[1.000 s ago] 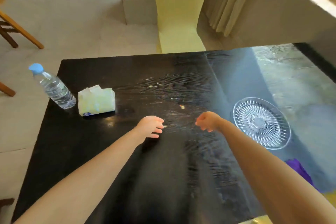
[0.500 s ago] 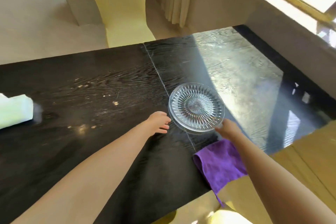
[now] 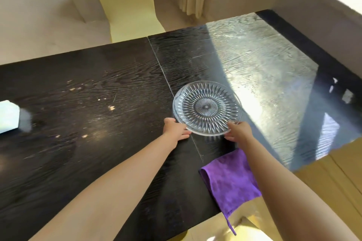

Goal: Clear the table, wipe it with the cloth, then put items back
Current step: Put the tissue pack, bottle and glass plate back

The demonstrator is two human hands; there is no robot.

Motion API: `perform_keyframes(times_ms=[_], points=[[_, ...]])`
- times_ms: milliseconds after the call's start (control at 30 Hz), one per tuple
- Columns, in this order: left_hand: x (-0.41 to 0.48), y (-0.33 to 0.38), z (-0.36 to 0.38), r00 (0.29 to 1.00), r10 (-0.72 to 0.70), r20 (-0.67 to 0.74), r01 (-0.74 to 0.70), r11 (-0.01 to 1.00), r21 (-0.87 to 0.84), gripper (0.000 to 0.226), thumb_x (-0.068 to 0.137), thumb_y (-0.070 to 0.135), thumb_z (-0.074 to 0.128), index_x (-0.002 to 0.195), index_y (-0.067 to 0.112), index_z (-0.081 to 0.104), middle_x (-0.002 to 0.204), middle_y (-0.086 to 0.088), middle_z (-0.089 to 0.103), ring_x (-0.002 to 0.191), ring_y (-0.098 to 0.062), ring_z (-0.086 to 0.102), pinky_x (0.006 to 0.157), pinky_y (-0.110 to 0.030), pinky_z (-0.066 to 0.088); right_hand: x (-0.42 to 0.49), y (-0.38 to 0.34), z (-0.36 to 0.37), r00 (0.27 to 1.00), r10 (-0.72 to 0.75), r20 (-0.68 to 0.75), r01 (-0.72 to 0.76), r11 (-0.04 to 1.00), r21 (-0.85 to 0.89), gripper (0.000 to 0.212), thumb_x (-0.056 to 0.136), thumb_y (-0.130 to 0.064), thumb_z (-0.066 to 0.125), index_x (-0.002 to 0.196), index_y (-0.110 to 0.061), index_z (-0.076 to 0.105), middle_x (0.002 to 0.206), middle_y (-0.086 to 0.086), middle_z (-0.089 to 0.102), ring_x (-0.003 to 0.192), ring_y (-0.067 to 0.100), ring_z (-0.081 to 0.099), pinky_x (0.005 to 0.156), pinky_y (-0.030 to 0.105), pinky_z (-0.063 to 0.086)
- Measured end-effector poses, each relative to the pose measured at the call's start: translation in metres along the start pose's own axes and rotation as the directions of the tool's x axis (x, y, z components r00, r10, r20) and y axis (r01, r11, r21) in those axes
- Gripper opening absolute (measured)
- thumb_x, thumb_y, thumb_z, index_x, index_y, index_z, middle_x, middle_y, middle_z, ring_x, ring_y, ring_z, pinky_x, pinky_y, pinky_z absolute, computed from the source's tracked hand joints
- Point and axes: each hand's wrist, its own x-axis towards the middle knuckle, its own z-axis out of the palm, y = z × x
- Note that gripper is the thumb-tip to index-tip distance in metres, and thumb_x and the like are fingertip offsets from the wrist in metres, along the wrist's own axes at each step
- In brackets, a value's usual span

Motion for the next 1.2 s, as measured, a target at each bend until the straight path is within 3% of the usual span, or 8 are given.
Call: perform_keyframes(times_ms=[100, 200, 333, 533, 633, 933, 1100, 1200], points=[[-0.001, 0.003, -0.012, 0.999, -0.017, 0.034, 0.02, 0.995, -0.102, 0.044, 0.088, -0.006, 0.052, 0.13, -0.003, 0.038, 0.094, -0.019, 0.059, 0.07, -0.023, 0.065, 0.066, -0.036, 0.058, -0.01, -0.007, 0.007, 0.998, -0.056, 0.006, 0.055, 0.995, 0.08, 0.02, 0.088, -0.002, 0.051, 0.071, -0.012, 0.051, 0.067, 0.007, 0.053, 0.054, 0.016, 0.053, 0.035, 0.015, 0.048], [-0.009, 0.003, -0.033, 0.998, -0.027, 0.061, 0.034, 0.992, -0.124, 0.03, 0.089, -0.005, 0.052, 0.119, -0.005, 0.048, 0.079, -0.014, 0.055, 0.07, -0.022, 0.063, 0.071, -0.038, 0.057, -0.027, -0.016, 0.016, 0.989, -0.135, 0.053, 0.131, 0.989, 0.072, 0.013, 0.088, -0.004, 0.053, 0.078, -0.011, 0.055, 0.068, 0.004, 0.055, 0.05, 0.011, 0.055, 0.038, 0.014, 0.049], [-0.027, -0.006, -0.08, 0.999, -0.043, 0.005, 0.042, 0.959, -0.279, 0.029, 0.089, -0.01, 0.05, 0.112, 0.006, 0.041, 0.088, -0.014, 0.056, 0.073, -0.023, 0.063, 0.056, -0.038, 0.058, -0.057, -0.021, 0.046, 0.968, -0.193, 0.161, 0.19, 0.981, 0.036, 0.014, 0.091, -0.007, 0.052, 0.079, -0.013, 0.056, 0.067, 0.004, 0.055, 0.057, 0.015, 0.054, 0.042, 0.015, 0.051], [-0.052, -0.033, -0.188, 0.989, -0.123, -0.084, 0.067, 0.873, -0.483, 0.033, 0.088, -0.012, 0.05, 0.116, 0.004, 0.043, 0.087, -0.018, 0.058, 0.071, -0.027, 0.064, 0.059, -0.043, 0.057, -0.105, -0.02, 0.136, 0.936, -0.175, 0.305, 0.236, 0.956, -0.173, 0.012, 0.092, -0.013, 0.055, 0.082, -0.008, 0.061, 0.052, 0.004, 0.056, 0.032, 0.004, 0.05, 0.037, 0.016, 0.039], [-0.055, -0.032, -0.246, 0.979, -0.123, -0.16, 0.029, 0.87, -0.492, 0.032, 0.088, -0.01, 0.051, 0.116, 0.005, 0.046, 0.088, -0.017, 0.06, 0.071, -0.027, 0.066, 0.056, -0.041, 0.059, -0.127, -0.017, 0.192, 0.934, -0.148, 0.326, 0.224, 0.952, -0.21, 0.016, 0.092, -0.014, 0.056, 0.081, -0.004, 0.063, 0.05, 0.006, 0.058, 0.034, 0.007, 0.05, 0.035, 0.016, 0.041], [-0.032, -0.012, -0.381, 0.951, -0.161, -0.265, -0.019, 0.824, -0.566, 0.045, 0.091, -0.007, 0.05, 0.133, 0.01, 0.047, 0.089, -0.013, 0.062, 0.072, -0.02, 0.062, 0.073, -0.039, 0.053, -0.177, -0.029, 0.345, 0.941, -0.156, 0.302, 0.185, 0.98, -0.073, 0.016, 0.093, -0.013, 0.052, 0.079, -0.007, 0.056, 0.064, 0.009, 0.062, 0.042, 0.013, 0.052, 0.039, 0.021, 0.043], [-0.013, 0.0, -0.426, 0.963, -0.13, -0.234, -0.044, 0.785, -0.618, 0.062, 0.087, -0.017, 0.048, 0.142, 0.009, 0.037, 0.126, -0.021, 0.054, 0.107, -0.031, 0.059, 0.087, -0.042, 0.052, -0.178, -0.037, 0.393, 0.955, -0.09, 0.282, 0.111, 0.992, -0.062, 0.017, 0.094, -0.015, 0.053, 0.079, -0.009, 0.057, 0.067, 0.005, 0.061, 0.048, 0.015, 0.05, 0.035, 0.016, 0.042], [-0.002, 0.008, -0.441, 0.969, -0.103, -0.225, -0.044, 0.822, -0.567, 0.063, 0.087, -0.019, 0.046, 0.142, 0.009, 0.036, 0.123, -0.017, 0.055, 0.1, -0.028, 0.058, 0.084, -0.036, 0.05, -0.178, -0.04, 0.414, 0.962, -0.055, 0.268, 0.073, 0.996, -0.057, 0.015, 0.093, -0.018, 0.056, 0.089, -0.005, 0.062, 0.069, 0.006, 0.063, 0.049, 0.014, 0.051, 0.037, 0.016, 0.046]])
